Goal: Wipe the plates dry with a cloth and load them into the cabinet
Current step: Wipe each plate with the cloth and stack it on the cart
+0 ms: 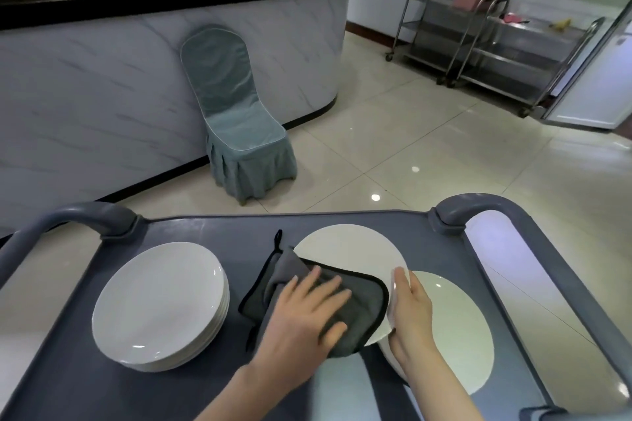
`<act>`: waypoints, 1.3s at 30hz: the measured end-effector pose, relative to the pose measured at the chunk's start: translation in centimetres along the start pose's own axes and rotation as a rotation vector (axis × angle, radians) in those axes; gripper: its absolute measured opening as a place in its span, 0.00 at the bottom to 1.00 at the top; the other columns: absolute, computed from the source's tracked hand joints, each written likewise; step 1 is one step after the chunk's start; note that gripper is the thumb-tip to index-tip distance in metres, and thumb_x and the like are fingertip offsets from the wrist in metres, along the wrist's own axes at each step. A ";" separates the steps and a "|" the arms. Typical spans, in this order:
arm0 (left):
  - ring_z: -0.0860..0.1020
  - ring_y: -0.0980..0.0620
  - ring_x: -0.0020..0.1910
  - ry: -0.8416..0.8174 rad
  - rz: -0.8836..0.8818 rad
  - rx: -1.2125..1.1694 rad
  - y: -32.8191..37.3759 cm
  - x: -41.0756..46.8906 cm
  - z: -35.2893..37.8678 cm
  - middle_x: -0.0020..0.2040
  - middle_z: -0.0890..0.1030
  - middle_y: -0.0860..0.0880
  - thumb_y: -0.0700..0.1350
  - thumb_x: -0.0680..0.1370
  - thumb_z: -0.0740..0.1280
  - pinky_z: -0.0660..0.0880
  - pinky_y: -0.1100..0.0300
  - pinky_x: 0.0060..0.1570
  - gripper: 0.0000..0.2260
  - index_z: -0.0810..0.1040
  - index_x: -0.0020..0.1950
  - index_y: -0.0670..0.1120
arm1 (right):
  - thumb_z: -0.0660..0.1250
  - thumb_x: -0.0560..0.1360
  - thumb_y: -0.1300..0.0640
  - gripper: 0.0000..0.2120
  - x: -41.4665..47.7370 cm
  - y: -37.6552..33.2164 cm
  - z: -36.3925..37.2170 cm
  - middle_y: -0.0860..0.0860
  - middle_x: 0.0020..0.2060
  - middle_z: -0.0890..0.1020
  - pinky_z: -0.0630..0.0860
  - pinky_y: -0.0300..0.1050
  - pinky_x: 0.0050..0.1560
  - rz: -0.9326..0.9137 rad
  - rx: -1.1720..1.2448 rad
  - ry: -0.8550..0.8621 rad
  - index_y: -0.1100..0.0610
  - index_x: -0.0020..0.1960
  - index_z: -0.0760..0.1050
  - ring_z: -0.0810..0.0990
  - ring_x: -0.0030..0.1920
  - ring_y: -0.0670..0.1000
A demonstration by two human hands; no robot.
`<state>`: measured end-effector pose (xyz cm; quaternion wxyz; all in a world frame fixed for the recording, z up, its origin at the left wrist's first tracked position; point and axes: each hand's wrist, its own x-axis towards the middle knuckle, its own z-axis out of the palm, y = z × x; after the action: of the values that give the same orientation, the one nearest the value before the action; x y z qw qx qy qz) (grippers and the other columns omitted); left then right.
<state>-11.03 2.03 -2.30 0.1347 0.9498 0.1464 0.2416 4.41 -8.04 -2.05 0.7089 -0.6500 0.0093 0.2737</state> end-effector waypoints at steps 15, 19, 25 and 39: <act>0.42 0.59 0.78 -0.324 -0.124 -0.040 -2.2 1.9 0.3 0.78 0.42 0.60 0.52 0.82 0.57 0.45 0.52 0.78 0.27 0.54 0.80 0.52 | 0.64 0.81 0.45 0.16 -1.0 -3.6 -0.3 0.43 0.32 0.85 0.77 0.41 0.34 -0.037 0.028 0.078 0.55 0.42 0.80 0.84 0.31 0.43; 0.65 0.47 0.75 -0.288 0.120 0.029 1.6 -0.4 0.5 0.77 0.66 0.47 0.45 0.78 0.60 0.69 0.43 0.68 0.23 0.72 0.74 0.45 | 0.62 0.82 0.46 0.16 -1.2 -3.6 -0.4 0.42 0.34 0.86 0.75 0.40 0.38 -0.039 0.030 0.089 0.54 0.44 0.81 0.84 0.34 0.41; 0.45 0.53 0.80 -0.349 0.080 0.153 2.4 3.8 0.5 0.81 0.47 0.55 0.57 0.82 0.48 0.45 0.46 0.78 0.27 0.51 0.81 0.53 | 0.63 0.81 0.44 0.20 -2.9 -1.3 0.7 0.47 0.39 0.87 0.78 0.44 0.43 0.025 -0.001 0.043 0.58 0.44 0.83 0.84 0.40 0.47; 0.67 0.51 0.75 -0.346 0.150 0.045 4.5 -0.7 -0.2 0.76 0.67 0.52 0.49 0.76 0.60 0.70 0.49 0.69 0.25 0.72 0.74 0.51 | 0.63 0.81 0.44 0.18 -2.5 -3.2 -0.3 0.45 0.34 0.86 0.76 0.42 0.40 -0.033 0.022 0.076 0.56 0.44 0.81 0.83 0.34 0.43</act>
<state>-10.71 -2.32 -0.96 0.1181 0.9882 0.0550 0.0806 3.63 -9.27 1.72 0.7195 -0.6521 0.0287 0.2371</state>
